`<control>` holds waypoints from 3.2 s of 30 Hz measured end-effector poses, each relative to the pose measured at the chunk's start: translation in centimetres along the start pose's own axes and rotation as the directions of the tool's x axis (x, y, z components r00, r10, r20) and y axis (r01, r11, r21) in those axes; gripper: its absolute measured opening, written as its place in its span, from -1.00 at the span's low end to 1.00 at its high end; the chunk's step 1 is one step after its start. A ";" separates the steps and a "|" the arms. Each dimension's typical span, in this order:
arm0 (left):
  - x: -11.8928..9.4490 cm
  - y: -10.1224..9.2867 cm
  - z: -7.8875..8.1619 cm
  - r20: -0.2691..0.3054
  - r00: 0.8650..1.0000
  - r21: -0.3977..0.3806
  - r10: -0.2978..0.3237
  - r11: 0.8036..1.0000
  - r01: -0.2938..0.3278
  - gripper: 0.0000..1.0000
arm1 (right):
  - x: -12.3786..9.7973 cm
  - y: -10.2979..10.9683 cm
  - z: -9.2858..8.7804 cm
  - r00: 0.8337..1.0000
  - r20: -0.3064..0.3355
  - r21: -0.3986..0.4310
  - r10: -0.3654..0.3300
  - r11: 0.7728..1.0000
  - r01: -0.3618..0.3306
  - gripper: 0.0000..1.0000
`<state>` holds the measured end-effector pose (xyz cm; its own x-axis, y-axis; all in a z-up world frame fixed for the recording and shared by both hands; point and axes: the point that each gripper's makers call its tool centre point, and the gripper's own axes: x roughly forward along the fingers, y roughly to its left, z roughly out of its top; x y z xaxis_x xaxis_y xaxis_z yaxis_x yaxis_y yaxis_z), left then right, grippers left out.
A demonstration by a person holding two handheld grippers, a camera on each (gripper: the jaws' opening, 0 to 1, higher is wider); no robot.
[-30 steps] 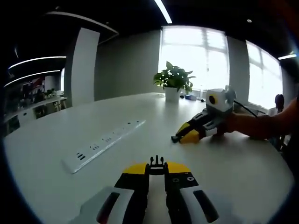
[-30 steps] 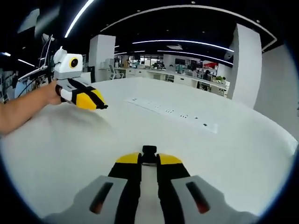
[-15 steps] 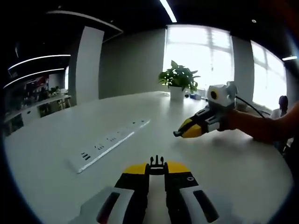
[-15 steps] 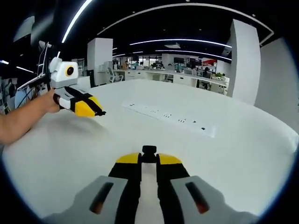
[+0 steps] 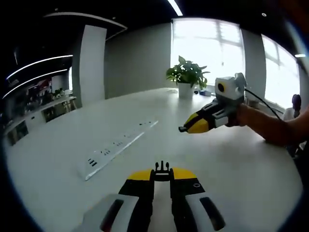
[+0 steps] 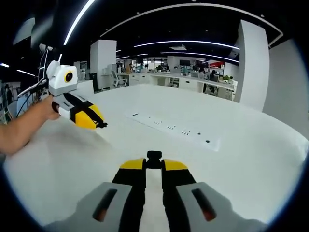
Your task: Snap the two parts of the plastic buckle together until the buckle closes and remains connected.
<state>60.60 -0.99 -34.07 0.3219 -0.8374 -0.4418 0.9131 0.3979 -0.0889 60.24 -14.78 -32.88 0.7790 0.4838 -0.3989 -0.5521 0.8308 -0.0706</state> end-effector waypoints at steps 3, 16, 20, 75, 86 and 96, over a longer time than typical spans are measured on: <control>-0.1 0.5 -0.1 -0.013 0.999 -0.003 0.029 1.000 -0.029 -0.80 | -0.3 -0.5 1.0 1.000 0.023 0.002 -0.006 1.000 0.006 -0.79; -1.1 -0.2 1.1 -0.017 0.998 0.024 0.057 0.998 -0.057 -0.81 | -0.4 -0.2 2.0 0.999 0.044 0.003 0.010 1.000 -0.010 -0.79; -1.2 0.1 1.2 -0.014 0.997 0.011 0.071 0.997 -0.071 -0.81 | -0.6 -0.1 2.4 0.999 0.051 0.000 0.007 1.000 -0.007 -0.79; -3.1 -5.3 -2.4 -0.052 0.996 -0.015 0.076 0.997 -0.077 -0.81 | -3.7 5.0 0.4 0.998 0.035 -0.022 0.058 0.998 -0.057 -0.79; -3.5 -6.4 -2.6 -0.023 0.996 -0.057 0.092 0.994 -0.093 -0.80 | -4.4 6.1 0.0 0.997 0.037 -0.035 0.068 0.997 -0.067 -0.79; -4.0 -6.7 -2.8 -0.027 0.994 -0.026 0.101 0.994 -0.102 -0.80 | -5.0 6.8 -0.4 0.997 0.034 -0.043 0.075 0.996 -0.073 -0.79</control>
<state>52.54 0.75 -34.26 0.4061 -0.7824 -0.4722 0.8686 0.4910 -0.0665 52.47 -11.65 -31.75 0.7453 0.5535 -0.3716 -0.6200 0.7804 -0.0809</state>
